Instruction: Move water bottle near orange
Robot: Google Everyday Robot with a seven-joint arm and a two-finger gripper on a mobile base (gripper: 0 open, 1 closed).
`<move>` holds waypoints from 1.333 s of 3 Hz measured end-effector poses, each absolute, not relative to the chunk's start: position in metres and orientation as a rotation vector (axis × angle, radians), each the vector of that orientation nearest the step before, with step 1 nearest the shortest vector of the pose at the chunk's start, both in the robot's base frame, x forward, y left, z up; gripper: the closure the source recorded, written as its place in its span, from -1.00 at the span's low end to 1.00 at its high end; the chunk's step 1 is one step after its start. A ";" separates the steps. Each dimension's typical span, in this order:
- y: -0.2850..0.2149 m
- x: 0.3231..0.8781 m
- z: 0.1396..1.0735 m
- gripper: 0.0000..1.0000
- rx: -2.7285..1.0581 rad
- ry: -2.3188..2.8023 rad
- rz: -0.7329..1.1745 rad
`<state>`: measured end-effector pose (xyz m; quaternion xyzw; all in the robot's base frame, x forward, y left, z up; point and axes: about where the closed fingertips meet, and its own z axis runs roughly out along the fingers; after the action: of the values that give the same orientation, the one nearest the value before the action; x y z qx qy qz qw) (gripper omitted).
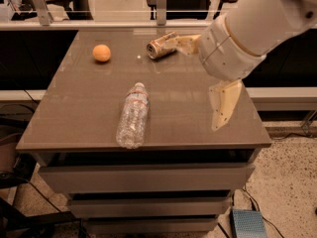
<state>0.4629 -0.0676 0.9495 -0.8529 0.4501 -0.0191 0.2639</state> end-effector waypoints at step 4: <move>-0.002 0.516 0.868 -1.00 -2.799 0.511 -0.140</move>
Offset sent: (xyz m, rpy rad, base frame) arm 0.0534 0.0504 -0.0716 -0.3191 -0.0599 0.5386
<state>0.5156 -0.0018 0.8678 -0.9721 0.1774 -0.0487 0.1457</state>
